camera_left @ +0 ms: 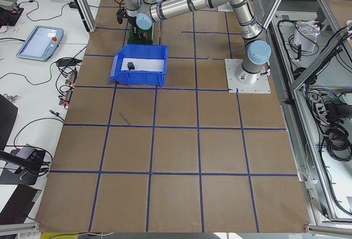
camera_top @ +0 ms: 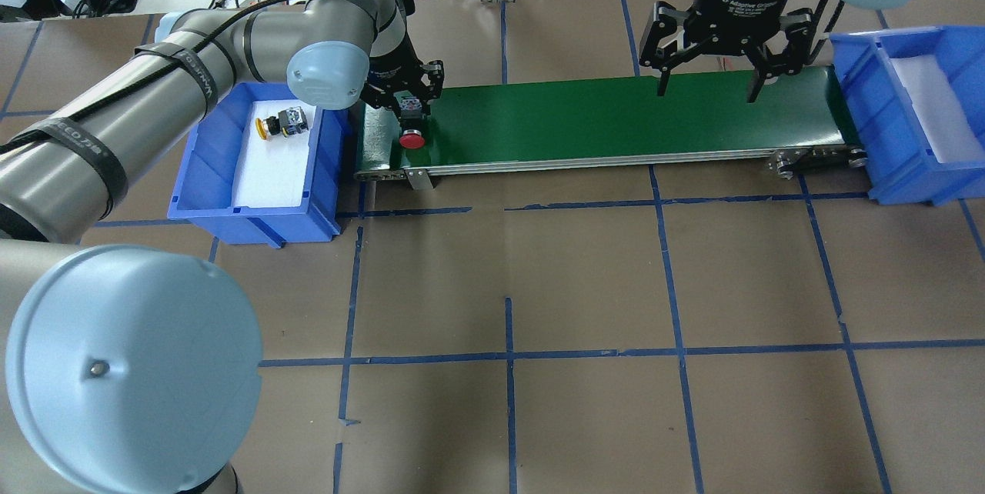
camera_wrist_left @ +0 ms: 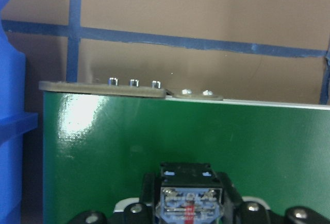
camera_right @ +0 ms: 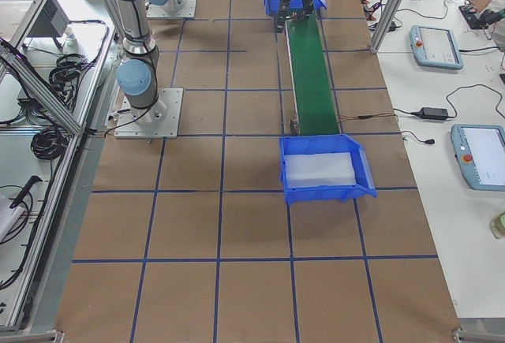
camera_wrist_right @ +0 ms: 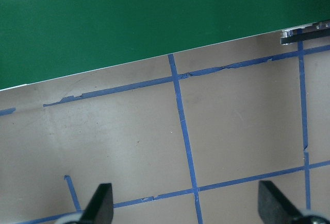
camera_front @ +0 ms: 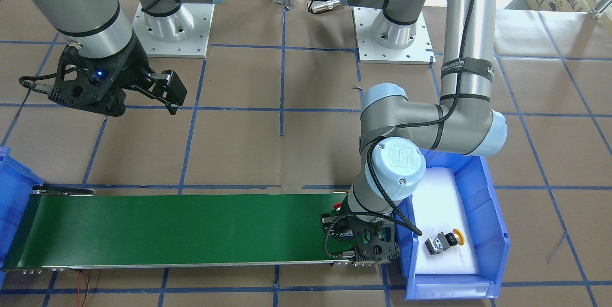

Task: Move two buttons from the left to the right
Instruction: 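Carry the red button onto the conveyor belt and release it, then move the left gripper back over the yellow-capped button in the bin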

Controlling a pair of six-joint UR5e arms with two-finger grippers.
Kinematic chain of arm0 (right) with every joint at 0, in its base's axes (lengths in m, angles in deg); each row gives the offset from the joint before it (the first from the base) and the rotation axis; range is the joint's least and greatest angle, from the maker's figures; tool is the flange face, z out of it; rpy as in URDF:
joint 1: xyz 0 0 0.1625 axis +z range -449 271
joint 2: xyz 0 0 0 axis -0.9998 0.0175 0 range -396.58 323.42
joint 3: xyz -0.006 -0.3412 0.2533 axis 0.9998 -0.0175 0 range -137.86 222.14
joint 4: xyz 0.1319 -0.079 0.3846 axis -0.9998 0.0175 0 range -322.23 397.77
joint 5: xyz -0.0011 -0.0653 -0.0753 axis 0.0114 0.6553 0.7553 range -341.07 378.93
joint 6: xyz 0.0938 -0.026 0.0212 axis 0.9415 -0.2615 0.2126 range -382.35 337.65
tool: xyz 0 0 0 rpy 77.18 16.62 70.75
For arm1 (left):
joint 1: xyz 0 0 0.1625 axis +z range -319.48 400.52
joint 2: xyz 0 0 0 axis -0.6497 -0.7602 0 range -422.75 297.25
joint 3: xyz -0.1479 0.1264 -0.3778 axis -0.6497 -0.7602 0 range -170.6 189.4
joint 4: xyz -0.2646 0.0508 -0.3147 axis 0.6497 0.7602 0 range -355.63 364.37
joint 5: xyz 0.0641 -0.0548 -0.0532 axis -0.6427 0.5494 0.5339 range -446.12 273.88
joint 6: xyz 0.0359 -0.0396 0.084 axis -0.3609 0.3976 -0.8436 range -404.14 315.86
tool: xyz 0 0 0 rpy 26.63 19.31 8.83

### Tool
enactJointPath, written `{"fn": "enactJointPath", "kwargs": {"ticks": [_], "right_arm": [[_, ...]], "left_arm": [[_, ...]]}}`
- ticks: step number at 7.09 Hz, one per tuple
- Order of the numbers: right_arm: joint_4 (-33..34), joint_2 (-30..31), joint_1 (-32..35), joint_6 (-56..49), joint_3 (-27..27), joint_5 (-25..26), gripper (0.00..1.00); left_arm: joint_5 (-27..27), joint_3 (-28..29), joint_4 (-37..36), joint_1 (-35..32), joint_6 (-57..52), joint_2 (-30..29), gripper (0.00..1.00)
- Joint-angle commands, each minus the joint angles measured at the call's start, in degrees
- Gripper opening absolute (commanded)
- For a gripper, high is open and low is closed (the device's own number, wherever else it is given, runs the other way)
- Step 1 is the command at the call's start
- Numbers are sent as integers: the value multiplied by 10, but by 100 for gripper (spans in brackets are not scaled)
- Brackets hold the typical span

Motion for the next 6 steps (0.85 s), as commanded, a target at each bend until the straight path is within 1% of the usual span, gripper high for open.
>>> {"fn": "enactJointPath", "kwargs": {"ticks": [1, 2, 3, 4, 6], "right_arm": [[0, 0, 0, 0, 0, 0, 100], [0, 1, 0, 0, 1, 0, 100], [0, 0, 0, 0, 0, 0, 100], [0, 0, 0, 0, -1, 0, 100], [0, 0, 0, 0, 0, 0, 100]], "left_arm": [[1, 3, 0, 1, -4, 12, 100], [-1, 4, 10, 1, -8, 27, 100], [-2, 2, 41, 9, -19, 64, 100], [-3, -6, 50, 29, -95, 89, 100], [-1, 1, 59, 80, -173, 100, 100]]}}
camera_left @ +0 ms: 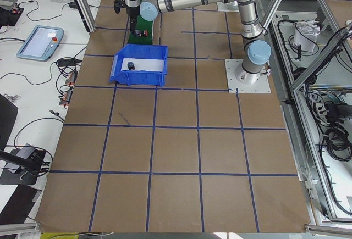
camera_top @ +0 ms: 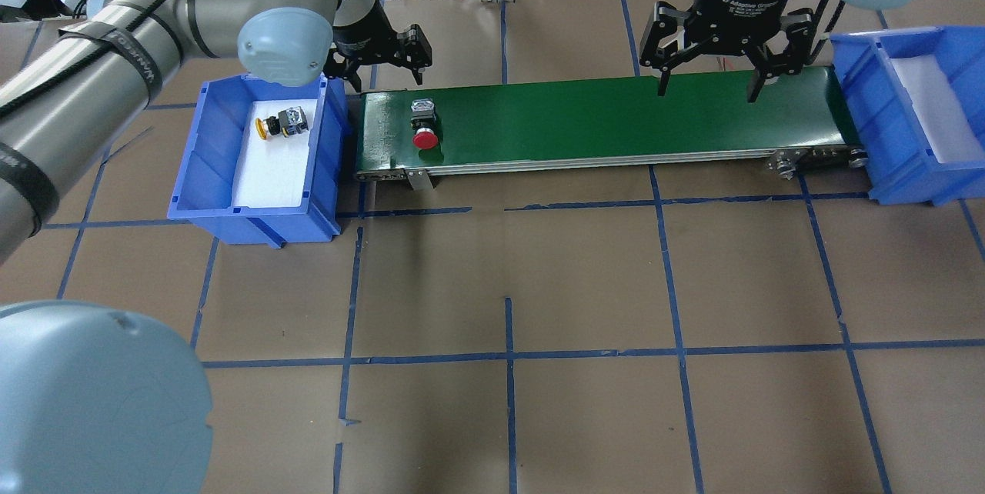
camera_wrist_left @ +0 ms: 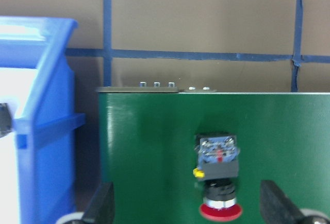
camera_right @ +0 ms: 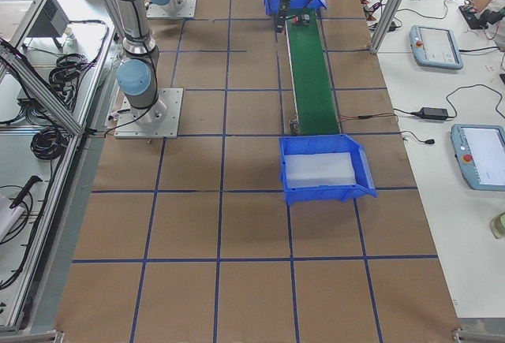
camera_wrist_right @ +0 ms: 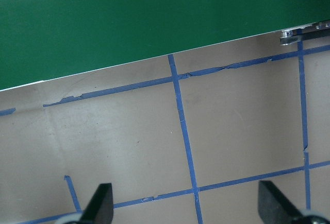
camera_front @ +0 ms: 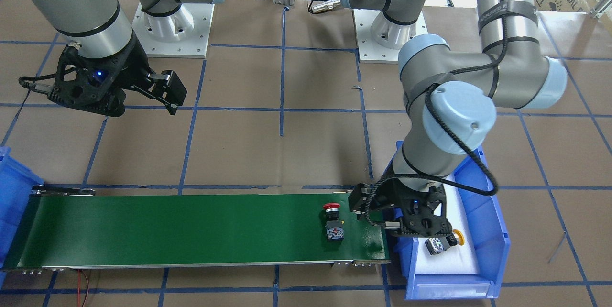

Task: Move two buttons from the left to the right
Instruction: 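Move the left gripper back over the yellow-capped button in the bin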

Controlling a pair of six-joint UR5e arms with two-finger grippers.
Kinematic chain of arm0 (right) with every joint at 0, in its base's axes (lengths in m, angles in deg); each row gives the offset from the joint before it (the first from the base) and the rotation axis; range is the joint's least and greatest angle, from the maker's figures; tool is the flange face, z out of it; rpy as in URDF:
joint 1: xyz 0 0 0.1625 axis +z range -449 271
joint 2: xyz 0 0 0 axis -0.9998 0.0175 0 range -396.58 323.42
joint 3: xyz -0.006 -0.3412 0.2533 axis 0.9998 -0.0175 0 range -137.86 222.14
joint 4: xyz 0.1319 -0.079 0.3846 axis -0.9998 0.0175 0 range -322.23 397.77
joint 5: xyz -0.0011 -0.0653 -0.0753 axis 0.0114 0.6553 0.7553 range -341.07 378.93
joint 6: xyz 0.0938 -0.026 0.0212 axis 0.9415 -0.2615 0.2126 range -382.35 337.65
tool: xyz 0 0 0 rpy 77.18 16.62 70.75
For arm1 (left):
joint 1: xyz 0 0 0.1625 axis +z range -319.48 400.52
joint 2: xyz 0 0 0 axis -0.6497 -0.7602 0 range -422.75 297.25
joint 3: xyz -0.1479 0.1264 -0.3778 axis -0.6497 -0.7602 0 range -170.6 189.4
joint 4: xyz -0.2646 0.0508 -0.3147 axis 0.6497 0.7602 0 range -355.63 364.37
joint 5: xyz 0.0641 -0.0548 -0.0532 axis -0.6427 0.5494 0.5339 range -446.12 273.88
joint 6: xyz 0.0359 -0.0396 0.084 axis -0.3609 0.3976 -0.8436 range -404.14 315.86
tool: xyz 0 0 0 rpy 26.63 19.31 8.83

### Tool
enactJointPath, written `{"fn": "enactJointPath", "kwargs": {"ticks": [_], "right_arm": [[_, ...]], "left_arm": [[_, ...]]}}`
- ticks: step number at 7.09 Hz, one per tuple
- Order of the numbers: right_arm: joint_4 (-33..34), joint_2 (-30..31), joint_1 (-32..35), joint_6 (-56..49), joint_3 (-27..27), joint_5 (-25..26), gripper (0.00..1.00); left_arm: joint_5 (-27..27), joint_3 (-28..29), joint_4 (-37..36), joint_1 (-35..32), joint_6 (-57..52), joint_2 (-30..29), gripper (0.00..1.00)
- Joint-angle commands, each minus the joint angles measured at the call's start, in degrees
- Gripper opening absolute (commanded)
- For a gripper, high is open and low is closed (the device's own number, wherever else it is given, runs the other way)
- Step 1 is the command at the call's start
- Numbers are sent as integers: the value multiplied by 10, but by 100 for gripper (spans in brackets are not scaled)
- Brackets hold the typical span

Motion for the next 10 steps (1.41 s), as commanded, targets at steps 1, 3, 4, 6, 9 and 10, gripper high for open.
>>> {"fn": "enactJointPath", "kwargs": {"ticks": [1, 3, 4, 6, 9, 10], "right_arm": [[0, 0, 0, 0, 0, 0, 100], [0, 0, 0, 0, 0, 0, 100], [0, 0, 0, 0, 0, 0, 100], [0, 0, 0, 0, 0, 0, 100], [0, 1, 0, 0, 2, 0, 100], [0, 2, 0, 0, 3, 0, 100]], "left_arm": [[-2, 6, 5, 37, -137, 8, 100], [-9, -5, 5, 71, -349, 8, 100], [-12, -6, -1, 82, -439, 3, 100], [-20, -10, -6, 108, -574, -12, 99], [-22, -11, -17, 109, -722, -58, 99], [-23, -12, -19, 112, -742, -73, 99]]}}
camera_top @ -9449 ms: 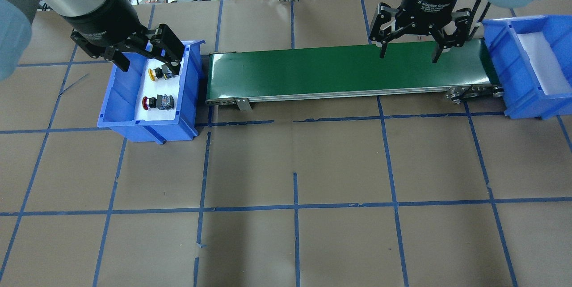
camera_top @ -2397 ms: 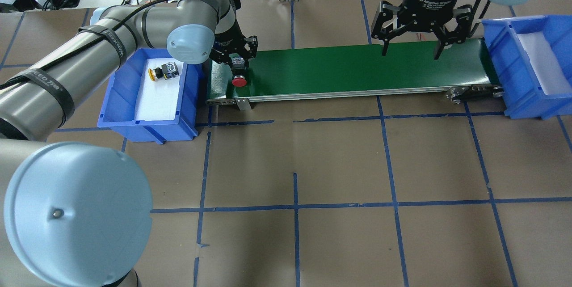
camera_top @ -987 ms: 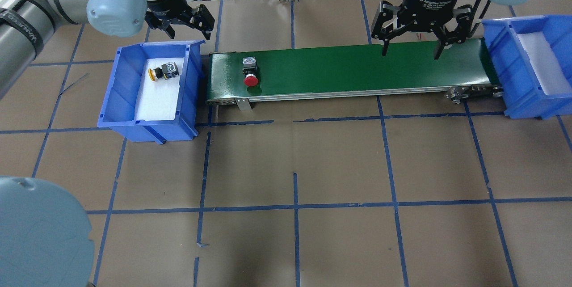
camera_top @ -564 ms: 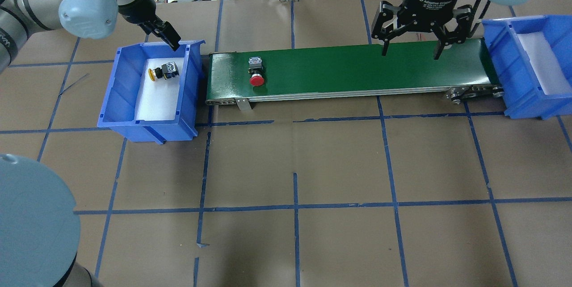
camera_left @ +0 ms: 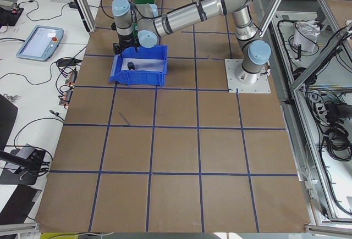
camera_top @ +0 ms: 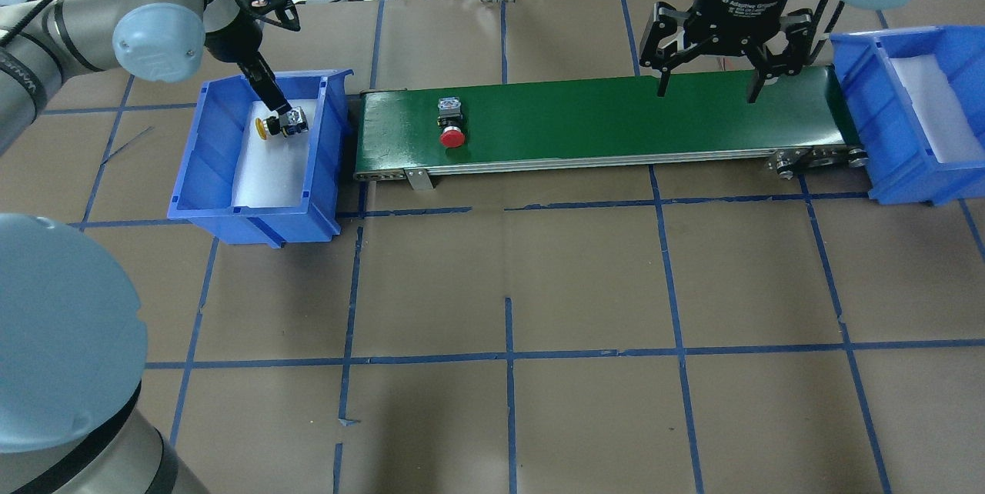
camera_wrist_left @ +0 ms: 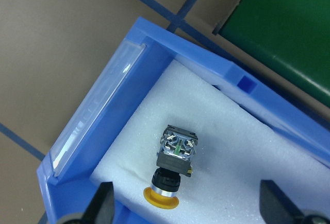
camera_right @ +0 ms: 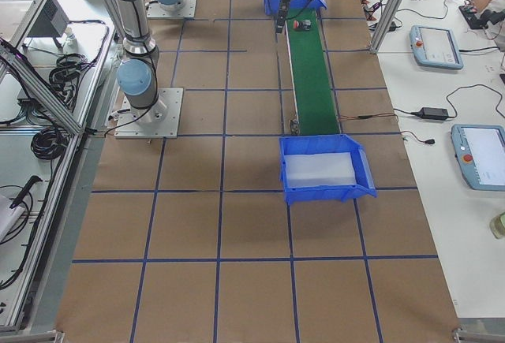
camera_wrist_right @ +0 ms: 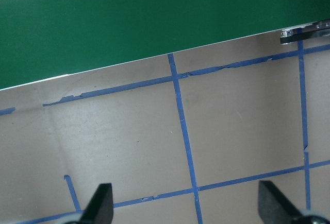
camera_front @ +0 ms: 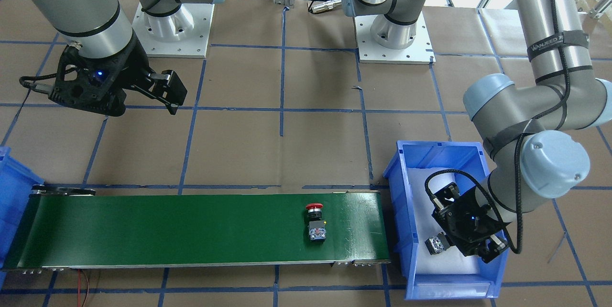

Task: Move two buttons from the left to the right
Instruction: 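Move the left gripper back over the yellow-capped button in the bin, then grasp the yellow-capped button with the left gripper and lift it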

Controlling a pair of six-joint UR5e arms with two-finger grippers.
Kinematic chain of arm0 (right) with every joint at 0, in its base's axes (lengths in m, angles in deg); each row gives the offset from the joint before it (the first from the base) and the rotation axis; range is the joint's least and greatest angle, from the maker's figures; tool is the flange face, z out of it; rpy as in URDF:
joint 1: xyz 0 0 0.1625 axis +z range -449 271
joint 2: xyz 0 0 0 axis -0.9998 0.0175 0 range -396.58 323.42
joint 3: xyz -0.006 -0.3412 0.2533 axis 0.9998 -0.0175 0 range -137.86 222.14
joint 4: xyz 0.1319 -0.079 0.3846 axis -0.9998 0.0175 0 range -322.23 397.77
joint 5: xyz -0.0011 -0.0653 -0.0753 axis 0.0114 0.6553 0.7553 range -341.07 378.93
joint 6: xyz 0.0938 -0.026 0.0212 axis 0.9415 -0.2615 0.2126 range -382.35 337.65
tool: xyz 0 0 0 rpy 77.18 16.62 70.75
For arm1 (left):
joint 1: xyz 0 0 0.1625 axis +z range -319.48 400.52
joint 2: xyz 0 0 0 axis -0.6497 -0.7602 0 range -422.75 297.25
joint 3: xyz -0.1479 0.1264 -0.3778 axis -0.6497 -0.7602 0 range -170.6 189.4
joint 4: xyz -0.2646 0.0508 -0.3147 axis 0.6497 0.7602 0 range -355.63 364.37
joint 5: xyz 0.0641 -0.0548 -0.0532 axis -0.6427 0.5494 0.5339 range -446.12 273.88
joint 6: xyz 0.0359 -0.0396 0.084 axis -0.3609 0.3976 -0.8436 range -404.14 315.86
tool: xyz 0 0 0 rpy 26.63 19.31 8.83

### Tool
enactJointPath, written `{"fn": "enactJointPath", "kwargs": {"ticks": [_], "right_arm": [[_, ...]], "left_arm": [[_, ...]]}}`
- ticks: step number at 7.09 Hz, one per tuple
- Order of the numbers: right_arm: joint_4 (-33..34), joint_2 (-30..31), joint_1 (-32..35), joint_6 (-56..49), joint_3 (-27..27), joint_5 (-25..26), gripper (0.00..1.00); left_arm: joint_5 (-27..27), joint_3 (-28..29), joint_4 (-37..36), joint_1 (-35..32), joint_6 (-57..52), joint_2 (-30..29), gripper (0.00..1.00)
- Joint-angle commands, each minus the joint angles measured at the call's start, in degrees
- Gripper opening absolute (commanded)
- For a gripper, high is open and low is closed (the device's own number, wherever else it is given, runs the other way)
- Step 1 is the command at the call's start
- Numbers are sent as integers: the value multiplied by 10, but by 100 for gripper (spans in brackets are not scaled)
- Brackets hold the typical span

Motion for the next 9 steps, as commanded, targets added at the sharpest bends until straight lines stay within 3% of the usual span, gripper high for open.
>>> {"fn": "enactJointPath", "kwargs": {"ticks": [1, 4, 5, 7, 8, 9], "right_arm": [[0, 0, 0, 0, -1, 0, 100], [0, -1, 0, -1, -1, 0, 100], [-1, -1, 0, -1, -1, 0, 100], [-2, -1, 0, -1, -1, 0, 100], [-2, 0, 0, -1, -1, 0, 100], [-2, 0, 0, -1, -1, -1, 100]], "left_arm": [[0, 0, -10, 15, -68, -37, 100], [0, -7, -11, 23, -78, -56, 95], [1, -8, -19, 23, -78, -56, 79], [-1, -1, -34, 23, -79, -62, 37], [1, 6, -33, 23, -69, -54, 27], [3, 8, -25, 20, -18, -38, 26]]}}
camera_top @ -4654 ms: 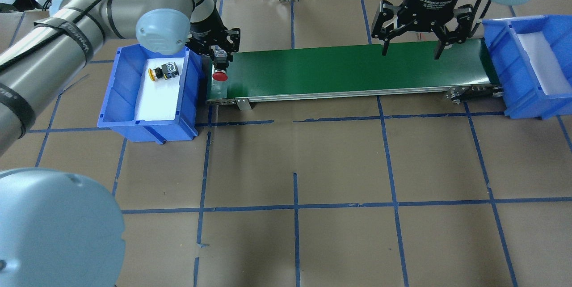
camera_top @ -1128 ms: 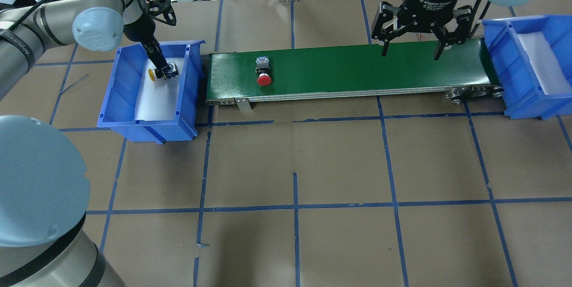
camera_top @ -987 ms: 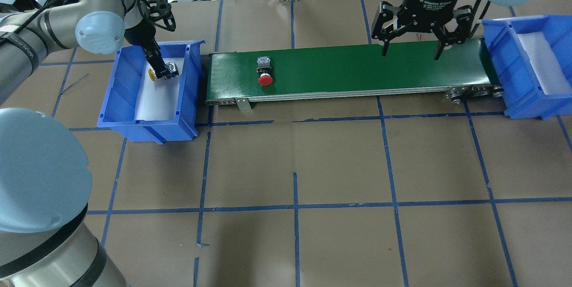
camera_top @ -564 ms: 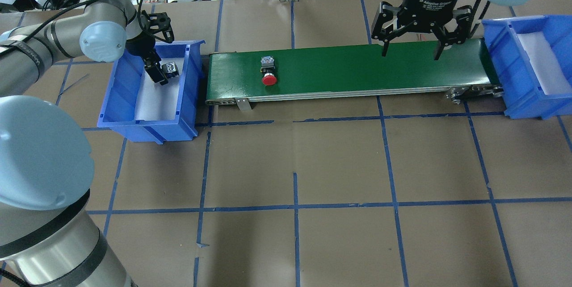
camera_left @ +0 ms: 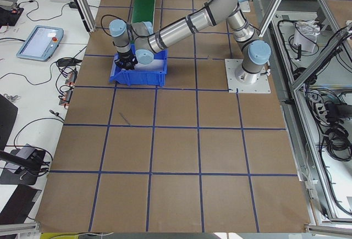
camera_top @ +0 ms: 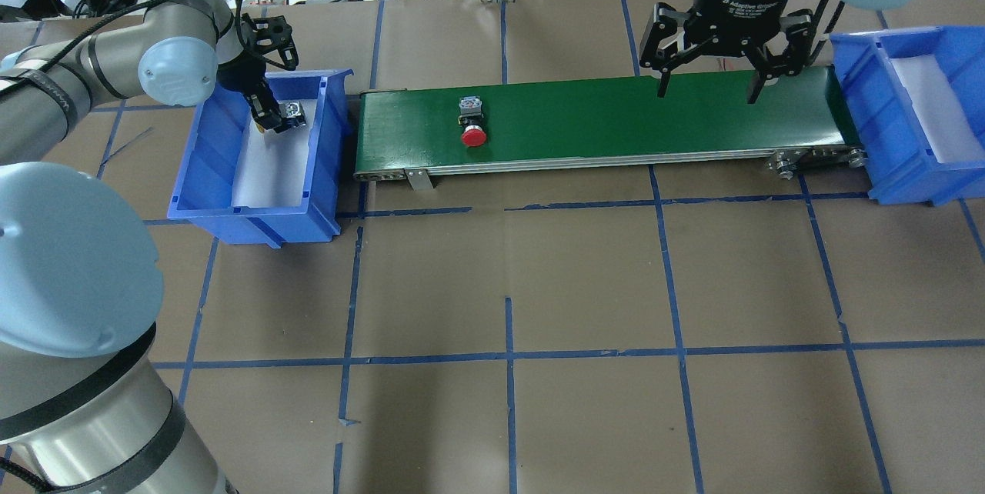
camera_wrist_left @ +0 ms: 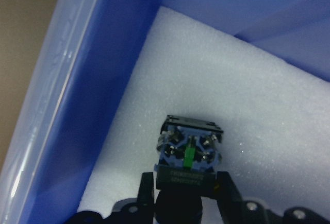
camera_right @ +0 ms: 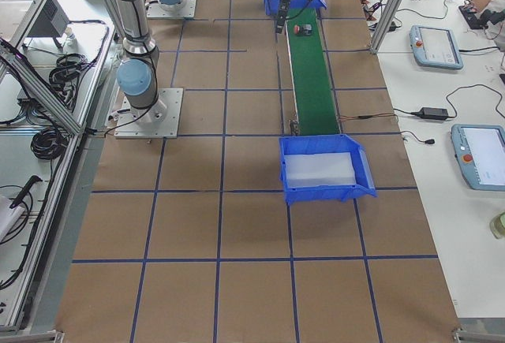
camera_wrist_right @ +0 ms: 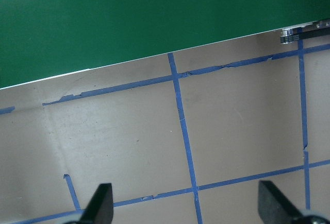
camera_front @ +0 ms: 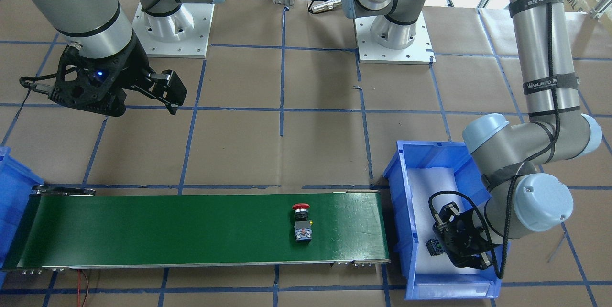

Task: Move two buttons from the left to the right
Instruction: 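Grasp the yellow-capped button with the left gripper and lift it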

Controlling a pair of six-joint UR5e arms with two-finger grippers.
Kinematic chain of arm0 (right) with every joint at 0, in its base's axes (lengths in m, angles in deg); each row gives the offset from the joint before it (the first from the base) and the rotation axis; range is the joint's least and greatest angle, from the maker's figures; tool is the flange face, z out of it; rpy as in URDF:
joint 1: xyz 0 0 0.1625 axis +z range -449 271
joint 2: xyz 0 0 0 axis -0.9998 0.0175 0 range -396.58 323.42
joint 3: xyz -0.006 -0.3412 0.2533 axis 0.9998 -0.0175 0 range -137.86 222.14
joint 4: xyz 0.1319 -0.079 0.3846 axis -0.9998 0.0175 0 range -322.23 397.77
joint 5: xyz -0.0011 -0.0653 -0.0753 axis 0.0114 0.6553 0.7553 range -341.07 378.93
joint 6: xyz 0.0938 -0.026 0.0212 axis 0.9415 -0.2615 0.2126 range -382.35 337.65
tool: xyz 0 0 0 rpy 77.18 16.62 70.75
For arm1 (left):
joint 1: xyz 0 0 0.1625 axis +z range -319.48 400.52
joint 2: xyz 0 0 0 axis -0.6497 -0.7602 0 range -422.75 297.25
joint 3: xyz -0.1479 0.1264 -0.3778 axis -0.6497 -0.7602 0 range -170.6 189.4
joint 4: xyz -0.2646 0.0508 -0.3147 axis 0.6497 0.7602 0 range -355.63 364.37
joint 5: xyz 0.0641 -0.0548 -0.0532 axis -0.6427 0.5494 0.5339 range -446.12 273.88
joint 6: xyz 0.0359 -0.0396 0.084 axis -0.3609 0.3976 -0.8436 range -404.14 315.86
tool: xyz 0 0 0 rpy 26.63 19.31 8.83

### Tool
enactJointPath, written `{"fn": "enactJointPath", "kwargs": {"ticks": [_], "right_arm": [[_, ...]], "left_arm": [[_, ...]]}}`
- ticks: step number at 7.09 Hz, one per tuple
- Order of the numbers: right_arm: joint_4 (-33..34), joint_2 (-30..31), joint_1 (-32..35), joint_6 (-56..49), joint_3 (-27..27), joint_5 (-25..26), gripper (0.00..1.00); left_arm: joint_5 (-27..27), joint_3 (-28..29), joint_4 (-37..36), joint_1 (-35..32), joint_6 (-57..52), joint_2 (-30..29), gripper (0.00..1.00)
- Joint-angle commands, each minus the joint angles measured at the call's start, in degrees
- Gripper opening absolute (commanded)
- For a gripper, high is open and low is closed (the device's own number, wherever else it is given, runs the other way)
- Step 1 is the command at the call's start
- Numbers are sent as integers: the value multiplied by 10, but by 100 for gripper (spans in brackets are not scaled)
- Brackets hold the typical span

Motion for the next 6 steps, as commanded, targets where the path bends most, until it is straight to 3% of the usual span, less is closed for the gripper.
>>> {"fn": "enactJointPath", "kwargs": {"ticks": [1, 2, 3, 4, 6], "right_arm": [[0, 0, 0, 0, 1, 0, 100], [0, 0, 0, 0, 1, 0, 100], [0, 0, 0, 0, 1, 0, 100], [0, 0, 0, 0, 1, 0, 100], [0, 0, 0, 0, 1, 0, 100]], "left_arm": [[0, 0, 18, -8, 117, 53, 26], [5, 0, 82, -13, 221, 105, 26], [7, -8, 102, -21, 289, 137, 26], [9, -8, 102, -51, 351, 145, 26], [2, -9, 94, -118, 616, 132, 27]]}}
